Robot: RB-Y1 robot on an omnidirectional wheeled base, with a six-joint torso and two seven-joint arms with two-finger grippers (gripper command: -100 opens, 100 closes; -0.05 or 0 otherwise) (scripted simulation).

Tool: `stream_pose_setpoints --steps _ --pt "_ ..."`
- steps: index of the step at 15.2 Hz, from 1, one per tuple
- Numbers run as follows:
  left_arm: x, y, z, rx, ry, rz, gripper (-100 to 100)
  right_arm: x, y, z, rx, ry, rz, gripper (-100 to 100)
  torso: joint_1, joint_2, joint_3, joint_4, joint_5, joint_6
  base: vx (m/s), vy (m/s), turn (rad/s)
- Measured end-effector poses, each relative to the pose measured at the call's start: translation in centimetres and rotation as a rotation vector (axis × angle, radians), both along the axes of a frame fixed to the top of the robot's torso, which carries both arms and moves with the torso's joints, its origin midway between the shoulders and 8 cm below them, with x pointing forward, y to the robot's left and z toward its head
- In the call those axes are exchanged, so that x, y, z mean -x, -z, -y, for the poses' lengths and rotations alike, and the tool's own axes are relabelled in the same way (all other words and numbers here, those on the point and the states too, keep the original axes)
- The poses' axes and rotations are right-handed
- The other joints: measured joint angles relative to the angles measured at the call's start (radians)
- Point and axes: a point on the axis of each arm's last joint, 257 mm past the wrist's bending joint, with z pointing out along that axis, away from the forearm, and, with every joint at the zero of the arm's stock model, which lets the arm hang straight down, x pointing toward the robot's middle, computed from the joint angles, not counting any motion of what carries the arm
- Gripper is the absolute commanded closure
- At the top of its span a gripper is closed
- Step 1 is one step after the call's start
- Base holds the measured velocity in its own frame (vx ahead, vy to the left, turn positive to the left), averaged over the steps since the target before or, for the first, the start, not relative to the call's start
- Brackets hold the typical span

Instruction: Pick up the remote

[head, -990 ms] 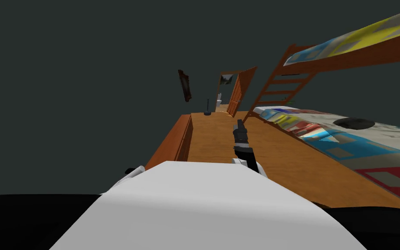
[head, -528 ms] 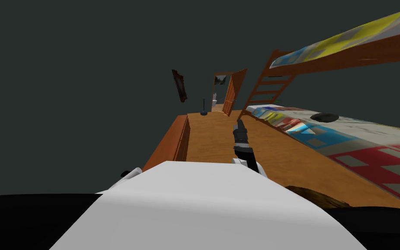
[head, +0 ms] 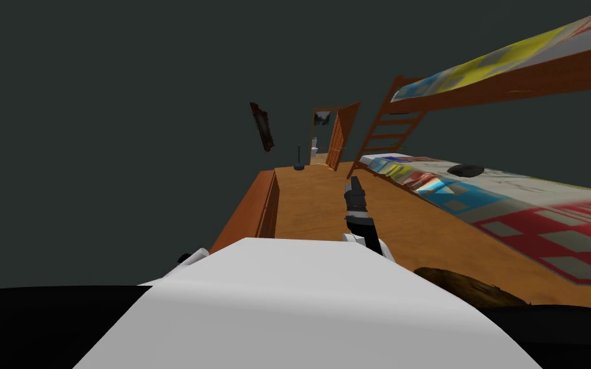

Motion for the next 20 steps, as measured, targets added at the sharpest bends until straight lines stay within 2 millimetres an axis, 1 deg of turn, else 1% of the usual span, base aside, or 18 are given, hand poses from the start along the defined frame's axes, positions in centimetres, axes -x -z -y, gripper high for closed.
stream_pose_setpoints --steps 2,5,7,10,13,14,18,19,20 --pt "-0.7 0.2 0.6 0.004 0.004 -0.004 -100 0.0 0.0 0.0 0.0 0.0 0.0 0 0.001 0.0 0.0 0.0 0.0 0.001 -0.014 0.049 0.109" --pt "-2.6 0.9 2.1 0.002 0.042 -0.004 -100 0.0 0.0 0.0 0.0 0.0 0.0 0 0.003 0.001 0.0 0.0 0.001 0.0 -0.016 0.061 0.147" --pt "-3.4 1.2 2.8 0.003 0.054 -0.006 -100 0.0 0.0 0.0 0.0 0.0 0.0 0 0.002 0.0 0.0 0.0 0.001 0.0 -0.008 0.057 0.139" --pt "-6.0 1.8 4.6 0.003 0.091 -0.003 -100 0.0 0.0 0.0 0.0 0.0 0.0 0 0.003 0.0 0.0 0.0 0.001 0.0 -0.011 0.072 0.185" --pt "-7.0 2.1 5.6 0.0 0.113 0.001 -100 0.0 0.0 0.0 0.0 0.0 0.0 0 0.001 0.001 0.0 0.0 0.0 0.001 -0.008 0.031 0.039" --pt "-7.0 2.1 5.7 0.0 0.113 0.002 100 0.0 0.0 0.0 0.0 0.0 0.0 0 0.0 0.001 0.0 0.0 0.0 0.001 -0.001 0.008 -0.001" --pt "-7.2 2.1 5.7 0.0 0.112 0.003 100 0.0 0.0 0.0 0.0 0.0 0.0 0 -0.001 0.001 0.0 -0.001 0.001 0.0 0.0 0.0 0.0" --pt "-7.2 2.0 5.7 0.0 0.112 0.003 100 0.0 0.0 0.0 0.0 0.0 0.0 0 0.0 0.001 0.0 0.0 0.001 0.0 0.006 -0.035 -0.164" --pt "-6.7 2.0 5.4 0.0 0.103 0.001 100 0.0 0.0 0.0 0.0 0.0 0.0 0 -0.001 0.001 0.0 -0.001 0.001 0.0 0.013 -0.07 -0.249"
